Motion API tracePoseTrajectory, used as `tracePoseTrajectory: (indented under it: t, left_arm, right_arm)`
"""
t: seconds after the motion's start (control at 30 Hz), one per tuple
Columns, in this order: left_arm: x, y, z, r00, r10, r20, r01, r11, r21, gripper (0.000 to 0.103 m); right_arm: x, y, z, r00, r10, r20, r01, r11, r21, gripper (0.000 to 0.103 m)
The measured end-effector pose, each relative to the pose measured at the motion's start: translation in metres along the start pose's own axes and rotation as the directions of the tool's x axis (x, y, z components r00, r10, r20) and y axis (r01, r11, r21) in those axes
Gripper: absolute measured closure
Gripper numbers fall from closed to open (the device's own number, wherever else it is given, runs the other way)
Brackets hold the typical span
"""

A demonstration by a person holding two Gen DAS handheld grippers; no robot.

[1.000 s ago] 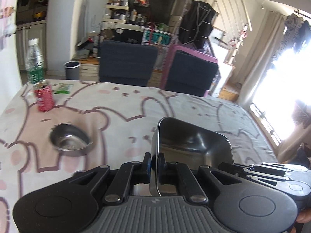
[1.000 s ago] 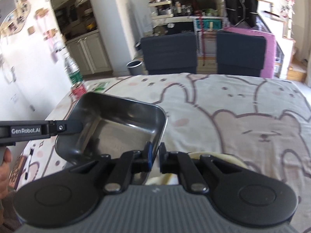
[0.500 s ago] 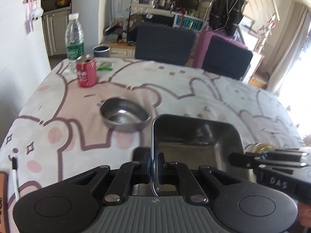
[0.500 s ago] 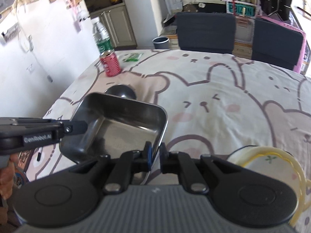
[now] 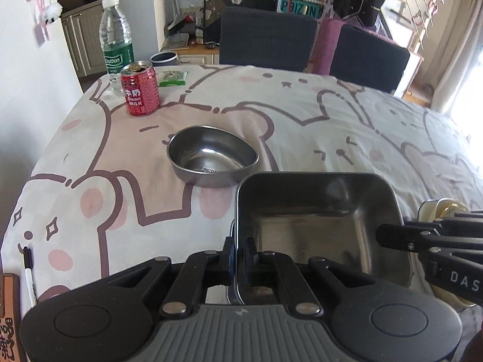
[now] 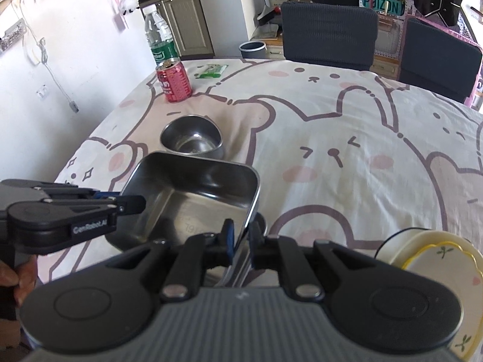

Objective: Organize plates and bowls
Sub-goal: 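Lift the small steel tray and carry it toward the stacked dishes with both grippers, then lower the small steel tray beside the stacked dishes with both grippers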

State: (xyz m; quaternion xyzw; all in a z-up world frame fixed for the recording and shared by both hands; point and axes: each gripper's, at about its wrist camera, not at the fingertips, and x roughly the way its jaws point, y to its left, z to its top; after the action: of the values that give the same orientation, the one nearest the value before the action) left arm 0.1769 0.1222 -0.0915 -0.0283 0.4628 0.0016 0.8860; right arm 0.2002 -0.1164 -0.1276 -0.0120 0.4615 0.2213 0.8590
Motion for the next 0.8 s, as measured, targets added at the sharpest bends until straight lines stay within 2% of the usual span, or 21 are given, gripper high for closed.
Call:
tracePoseTrajectory:
  t: [0.8]
  left_arm:
    - [0.024, -0.003, -0.005, 0.996, 0.052, -0.079, -0.048, 0.998, 0.049, 0.091]
  right_arm:
    - [0.016, 0.009, 0.000, 0.998, -0.010, -0.059, 0.008, 1.000, -0.030, 0.088]
